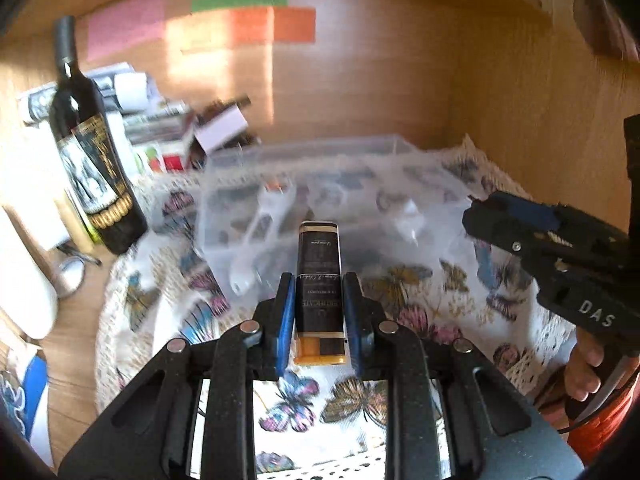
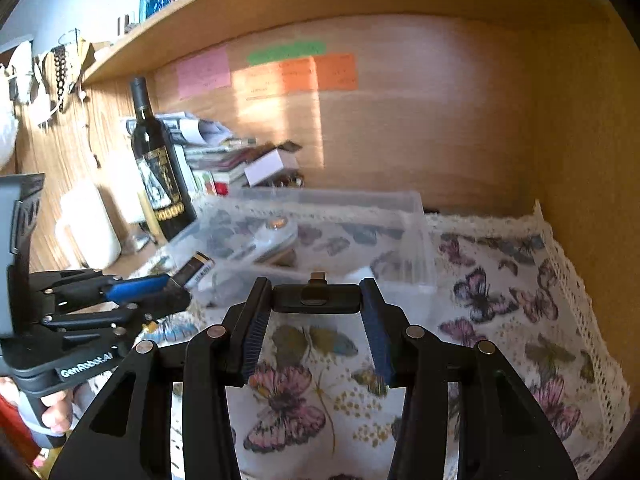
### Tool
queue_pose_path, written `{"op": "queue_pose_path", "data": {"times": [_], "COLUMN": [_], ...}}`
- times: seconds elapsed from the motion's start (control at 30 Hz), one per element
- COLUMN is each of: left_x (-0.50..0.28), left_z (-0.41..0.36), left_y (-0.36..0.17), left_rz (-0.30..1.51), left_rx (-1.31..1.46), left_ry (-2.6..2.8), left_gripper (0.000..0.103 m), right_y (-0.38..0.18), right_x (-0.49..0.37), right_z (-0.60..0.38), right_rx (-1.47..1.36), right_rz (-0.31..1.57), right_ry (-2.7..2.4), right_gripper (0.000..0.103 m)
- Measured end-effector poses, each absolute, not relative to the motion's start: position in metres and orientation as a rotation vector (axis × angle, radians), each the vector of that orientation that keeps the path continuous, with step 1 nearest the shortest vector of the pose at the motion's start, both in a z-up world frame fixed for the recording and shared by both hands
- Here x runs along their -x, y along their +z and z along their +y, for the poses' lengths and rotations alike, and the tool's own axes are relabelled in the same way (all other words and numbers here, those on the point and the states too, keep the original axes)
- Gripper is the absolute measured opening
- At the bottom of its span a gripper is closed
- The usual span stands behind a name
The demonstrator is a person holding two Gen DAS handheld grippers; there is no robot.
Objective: Organize rigid objects
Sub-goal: 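Place the black-and-gold cylinder into the box with the left gripper while the right gripper releases its item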
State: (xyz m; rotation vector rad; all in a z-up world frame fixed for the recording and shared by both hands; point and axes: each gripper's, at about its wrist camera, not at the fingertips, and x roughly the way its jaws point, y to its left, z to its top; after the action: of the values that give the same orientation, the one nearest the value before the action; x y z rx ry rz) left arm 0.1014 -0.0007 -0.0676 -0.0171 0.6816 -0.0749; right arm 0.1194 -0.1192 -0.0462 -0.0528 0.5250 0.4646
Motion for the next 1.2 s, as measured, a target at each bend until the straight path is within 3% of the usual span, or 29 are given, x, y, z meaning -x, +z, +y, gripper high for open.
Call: {"op": "queue_pose_path", "data": {"times": [0.57, 1.2], "left_x": [-0.146, -0.215], "left_z": [0.020, 0.018], "left_y": [-0.024, -0.082], "left_rz": [0.581, 0.768], "left_rx": [0.054, 0.057], "left_ry": [-0.038, -0.093], "left_gripper": [0.023, 0.023], "right_y": [-0.018, -0.076], "right_x": [-0.165, -0.217], "right_z": [-0.099, -0.077], "right_rx": [0.046, 0.067], "right_rz": [0.457, 0.672], "right_ry": [0.488, 0.483], "right_gripper": [0.042, 0.042]}}
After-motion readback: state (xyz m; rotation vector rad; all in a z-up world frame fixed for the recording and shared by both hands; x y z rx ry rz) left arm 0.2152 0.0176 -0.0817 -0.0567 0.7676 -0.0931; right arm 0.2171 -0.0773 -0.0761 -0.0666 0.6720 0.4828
